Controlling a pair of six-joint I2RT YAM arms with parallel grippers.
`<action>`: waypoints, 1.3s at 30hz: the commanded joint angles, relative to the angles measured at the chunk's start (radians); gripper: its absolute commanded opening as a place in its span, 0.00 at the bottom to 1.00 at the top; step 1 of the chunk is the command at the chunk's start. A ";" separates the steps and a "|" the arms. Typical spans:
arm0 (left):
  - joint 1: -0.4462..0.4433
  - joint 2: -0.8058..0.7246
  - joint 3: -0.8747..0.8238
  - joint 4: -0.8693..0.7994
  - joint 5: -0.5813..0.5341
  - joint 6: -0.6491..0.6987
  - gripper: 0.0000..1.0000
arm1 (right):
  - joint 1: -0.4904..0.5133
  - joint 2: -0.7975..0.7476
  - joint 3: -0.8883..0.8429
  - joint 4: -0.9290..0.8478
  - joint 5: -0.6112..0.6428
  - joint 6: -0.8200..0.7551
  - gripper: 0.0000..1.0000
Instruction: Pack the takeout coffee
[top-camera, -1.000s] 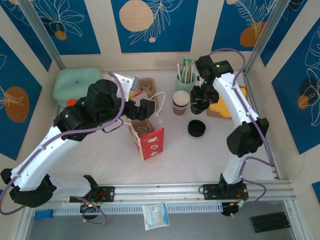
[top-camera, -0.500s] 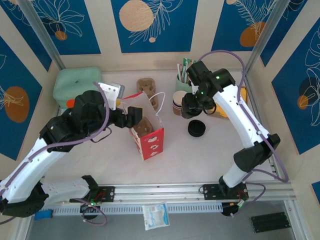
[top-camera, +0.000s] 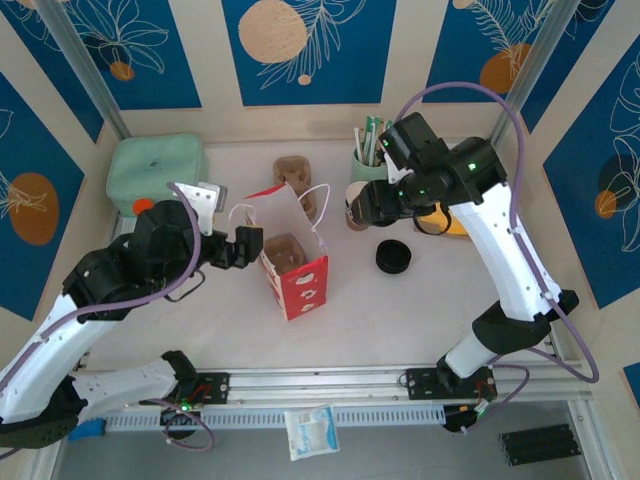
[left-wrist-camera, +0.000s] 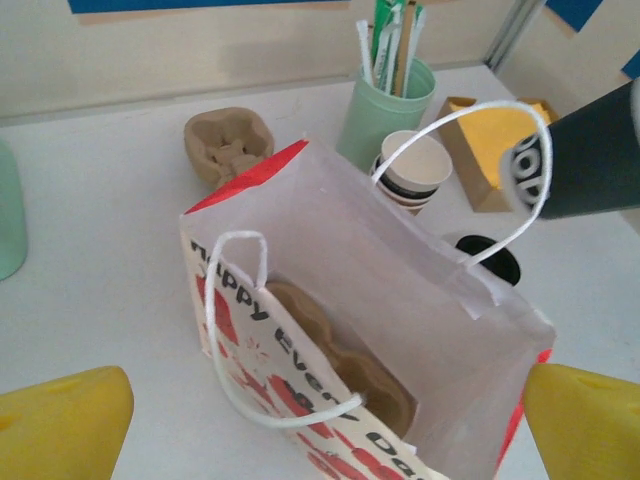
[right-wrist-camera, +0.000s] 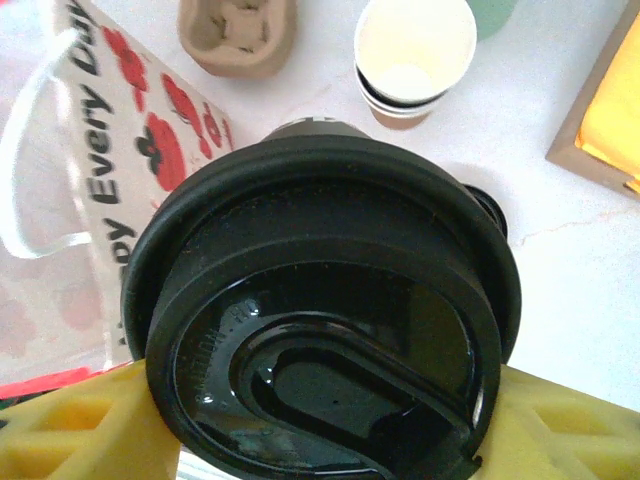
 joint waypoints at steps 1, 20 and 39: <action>0.003 -0.006 -0.018 -0.030 -0.044 -0.009 0.99 | 0.038 -0.018 0.085 -0.096 0.024 0.027 0.65; 0.003 -0.011 -0.060 -0.044 -0.122 -0.054 0.99 | 0.176 -0.028 0.283 -0.124 0.005 0.049 0.64; 0.012 -0.055 -0.098 0.013 -0.199 -0.044 0.99 | 0.359 0.198 0.412 -0.092 -0.016 0.055 0.64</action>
